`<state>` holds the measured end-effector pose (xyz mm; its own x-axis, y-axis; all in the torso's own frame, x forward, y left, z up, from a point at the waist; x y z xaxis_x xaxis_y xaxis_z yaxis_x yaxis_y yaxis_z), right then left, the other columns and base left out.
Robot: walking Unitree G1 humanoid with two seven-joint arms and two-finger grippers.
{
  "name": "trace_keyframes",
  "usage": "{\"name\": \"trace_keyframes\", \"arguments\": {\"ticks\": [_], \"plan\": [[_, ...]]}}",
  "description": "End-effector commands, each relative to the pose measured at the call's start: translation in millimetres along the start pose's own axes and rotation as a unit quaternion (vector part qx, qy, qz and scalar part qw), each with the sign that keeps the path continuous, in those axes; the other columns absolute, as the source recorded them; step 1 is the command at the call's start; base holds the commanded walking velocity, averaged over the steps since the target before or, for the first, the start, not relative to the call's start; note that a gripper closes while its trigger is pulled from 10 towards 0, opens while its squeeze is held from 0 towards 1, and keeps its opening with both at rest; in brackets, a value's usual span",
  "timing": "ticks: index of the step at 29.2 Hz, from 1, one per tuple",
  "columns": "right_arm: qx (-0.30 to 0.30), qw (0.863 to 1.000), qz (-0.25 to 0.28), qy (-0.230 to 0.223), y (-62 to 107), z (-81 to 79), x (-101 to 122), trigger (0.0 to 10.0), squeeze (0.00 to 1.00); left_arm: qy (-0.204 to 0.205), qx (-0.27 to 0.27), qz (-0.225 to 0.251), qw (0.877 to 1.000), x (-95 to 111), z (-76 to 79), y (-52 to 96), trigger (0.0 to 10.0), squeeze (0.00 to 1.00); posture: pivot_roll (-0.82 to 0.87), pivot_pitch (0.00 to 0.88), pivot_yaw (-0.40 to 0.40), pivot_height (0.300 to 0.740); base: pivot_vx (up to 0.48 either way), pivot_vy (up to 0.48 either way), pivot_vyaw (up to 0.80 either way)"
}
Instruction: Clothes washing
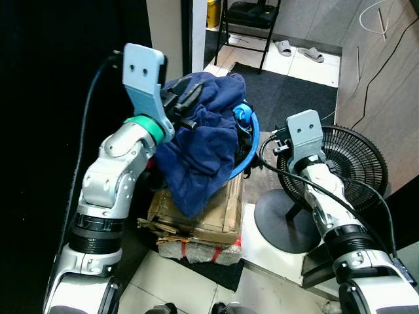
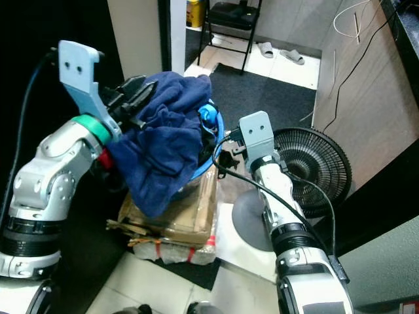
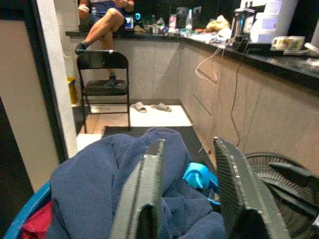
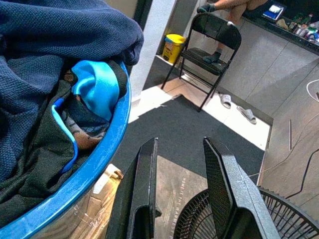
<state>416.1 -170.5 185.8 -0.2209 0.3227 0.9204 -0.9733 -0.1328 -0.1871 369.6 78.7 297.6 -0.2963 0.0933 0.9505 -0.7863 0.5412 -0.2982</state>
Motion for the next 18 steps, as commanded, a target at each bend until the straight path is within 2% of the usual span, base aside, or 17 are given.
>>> {"name": "trace_keyframes", "arguments": {"ticks": [1, 3, 4, 5, 6, 7, 9, 10, 11, 12, 13, 15, 16, 17, 18], "plan": [[0.001, 1.0, -0.008, -0.004, 3.3, -1.6, -6.9, 10.0, 0.0, -0.008, 0.0, -0.005, 1.0, -2.3, 3.1, -3.5, 10.0, 1.0, 0.0, 0.096, 0.028, 0.74, 0.0, 0.0, 0.0], [0.0, 1.0, -0.008, -0.003, 3.1, -1.1, -6.7, 10.0, 0.0, -0.017, 0.009, -0.022, 1.0, -8.5, 2.1, -7.9, 10.0, 1.0, 0.0, 0.095, 0.031, 0.74, 0.0, 0.0, 0.0], [-0.003, 1.0, -0.002, -0.005, 2.3, 0.1, -2.8, 10.0, 0.0, -0.064, 0.033, -0.072, 0.995, -28.2, -3.4, -13.3, 10.0, 1.0, -0.01, 0.096, 0.038, 0.74, 0.0, 0.0, 0.0], [-0.003, 1.0, -0.002, -0.005, 2.3, 0.1, -2.8, 10.0, 0.0, -0.064, 0.033, -0.072, 0.995, -28.2, -3.4, -13.3, 10.0, 1.0, -0.01, 0.096, 0.038, 0.74, 0.0, 0.0, 0.0], [-0.002, 1.0, 0.006, -0.008, 2.1, -0.1, 1.1, 10.0, 0.0, -0.076, 0.056, -0.098, 0.991, -38.2, -12.0, -11.5, 10.0, 1.0, -0.01, 0.099, 0.038, 0.74, 0.0, 0.0, 0.0], [-0.002, 1.0, 0.006, -0.008, 2.1, -0.1, 1.1, 10.0, 0.0, -0.076, 0.056, -0.098, 0.991, -38.2, -12.0, -11.5, 10.0, 1.0, -0.01, 0.099, 0.038, 0.74, 0.0, 0.0, 0.0], [0.0, 1.0, 0.019, -0.012, 1.7, -1.0, 7.5, 10.0, 0.0, -0.083, 0.088, -0.126, 0.985, -48.8, -25.6, -4.8, 10.0, 1.0, -0.01, 0.1, 0.038, 0.74, 0.0, 0.0, 0.0], [0.0, 1.0, 0.019, -0.012, 1.7, -1.0, 7.5, 10.0, 0.0, -0.083, 0.088, -0.126, 0.985, -48.8, -25.6, -4.8, 10.0, 1.0, -0.01, 0.1, 0.038, 0.74, 0.0, 0.0, 0.0], [0.0, 1.0, 0.023, -0.013, 1.4, -1.4, 9.7, 10.0, 0.0, -0.083, 0.097, -0.133, 0.983, -51.5, -30.2, -2.0, 10.0, 1.0, -0.01, 0.1, 0.038, 0.74, 0.0, 0.0, 0.0], [0.002, 0.999, 0.031, -0.015, -0.7, -2.2, 15.1, 10.0, 0.0, -0.082, 0.118, -0.147, 0.979, -56.9, -41.9, 6.2, 10.0, 1.0, 0.0, 0.103, 0.034, 0.74, 0.0, 0.0, 0.0], [0.002, 0.999, 0.031, -0.015, -0.7, -2.2, 15.1, 10.0, 0.0, -0.082, 0.118, -0.147, 0.979, -56.9, -41.9, 6.2, 10.0, 1.0, 0.0, 0.103, 0.034, 0.74, 0.0, 0.0, 0.0], [0.003, 0.999, 0.04, -0.015, -6.4, -3.2, 23.1, 10.0, 0.0, -0.077, 0.155, -0.18, 0.968, -71.1, -65.0, 26.4, 10.0, 1.0, 0.01, 0.101, 0.026, 0.74, 0.0, 0.0, 0.0], [0.004, 0.999, 0.041, -0.015, -8.0, -3.6, 24.9, 10.0, 0.0, -0.072, 0.16, -0.196, 0.965, -77.6, -70.3, 33.2, 10.0, 1.0, 0.01, 0.101, 0.026, 0.74, 0.0, 0.0, 0.0], [0.004, 0.999, 0.041, -0.015, -8.0, -3.6, 24.9, 10.0, 0.0, -0.072, 0.16, -0.196, 0.965, -77.6, -70.3, 33.2, 10.0, 1.0, 0.01, 0.101, 0.026, 0.74, 0.0, 0.0, 0.0], [0.004, 0.999, 0.041, -0.014, -8.6, -3.6, 25.1, 10.0, 0.0, -0.065, 0.144, -0.209, 0.965, -84.1, -68.3, 37.0, 10.0, 0.28, 0.01, 0.099, 0.025, 0.74, 0.0, 0.0, 0.0]]}}
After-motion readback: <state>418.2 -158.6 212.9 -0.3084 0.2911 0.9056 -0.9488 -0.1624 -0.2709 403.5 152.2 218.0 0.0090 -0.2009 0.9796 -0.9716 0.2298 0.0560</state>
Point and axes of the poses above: a point about 5 cm out from each wrist's last joint towards the gripper, its own y axis pointing back from the gripper into the wrist, its own x axis along the axis of the wrist's last joint, z = x × y, the point moved 4 cm from there along -y, pointing out of the wrist towards the gripper
